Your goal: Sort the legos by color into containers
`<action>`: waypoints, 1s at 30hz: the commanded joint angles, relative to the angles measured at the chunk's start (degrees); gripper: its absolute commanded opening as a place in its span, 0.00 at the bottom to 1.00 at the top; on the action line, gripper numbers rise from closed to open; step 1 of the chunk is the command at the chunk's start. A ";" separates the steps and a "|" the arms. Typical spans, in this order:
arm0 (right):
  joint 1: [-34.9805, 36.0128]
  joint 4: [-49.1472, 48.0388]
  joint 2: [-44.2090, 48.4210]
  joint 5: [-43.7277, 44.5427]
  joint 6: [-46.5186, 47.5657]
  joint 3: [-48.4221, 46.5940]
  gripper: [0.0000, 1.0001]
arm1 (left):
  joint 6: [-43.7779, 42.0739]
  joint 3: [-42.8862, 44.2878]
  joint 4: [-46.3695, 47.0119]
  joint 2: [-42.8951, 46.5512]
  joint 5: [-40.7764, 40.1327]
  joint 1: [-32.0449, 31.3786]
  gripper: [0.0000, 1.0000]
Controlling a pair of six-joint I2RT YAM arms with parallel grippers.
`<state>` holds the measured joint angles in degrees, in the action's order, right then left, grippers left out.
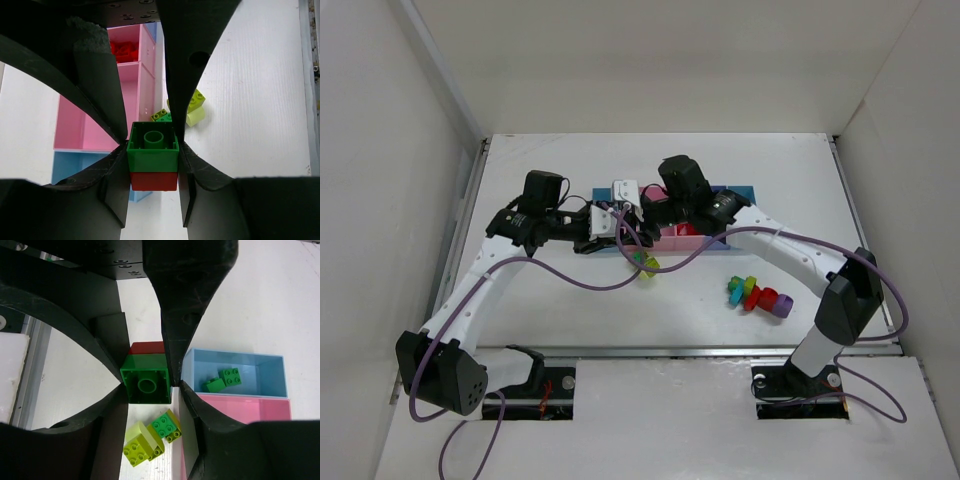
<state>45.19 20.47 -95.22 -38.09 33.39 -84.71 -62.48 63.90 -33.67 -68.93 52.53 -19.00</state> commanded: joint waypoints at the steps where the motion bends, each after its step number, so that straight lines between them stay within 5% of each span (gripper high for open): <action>1: 0.87 -0.61 -0.84 0.82 0.63 -2.39 0.18 | 0.25 2.99 0.54 0.81 3.72 -0.42 0.00; 6: 0.87 -0.61 0.73 2.93 0.63 -0.99 0.00 | -1.06 2.99 -0.16 0.81 2.58 -0.42 0.07; 8: 0.87 -0.61 1.35 4.07 0.63 -0.38 0.00 | -2.91 2.46 -0.87 1.33 1.78 -0.42 0.17; 18: 0.87 0.53 2.50 5.21 1.68 0.68 0.00 | -17.76 2.46 -10.36 0.73 -5.95 -0.42 0.36; 24: 0.87 0.54 2.50 5.21 1.68 0.68 0.00 | -16.46 2.46 -11.68 -1.04 -6.57 -0.42 0.63; 30: 0.87 0.01 2.50 4.69 1.68 1.21 0.00 | -10.75 1.84 -6.16 -1.04 -6.04 -0.42 0.64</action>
<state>46.13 21.45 -94.85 -32.77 34.76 -83.96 -75.90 64.75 -42.13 -70.35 45.32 -19.16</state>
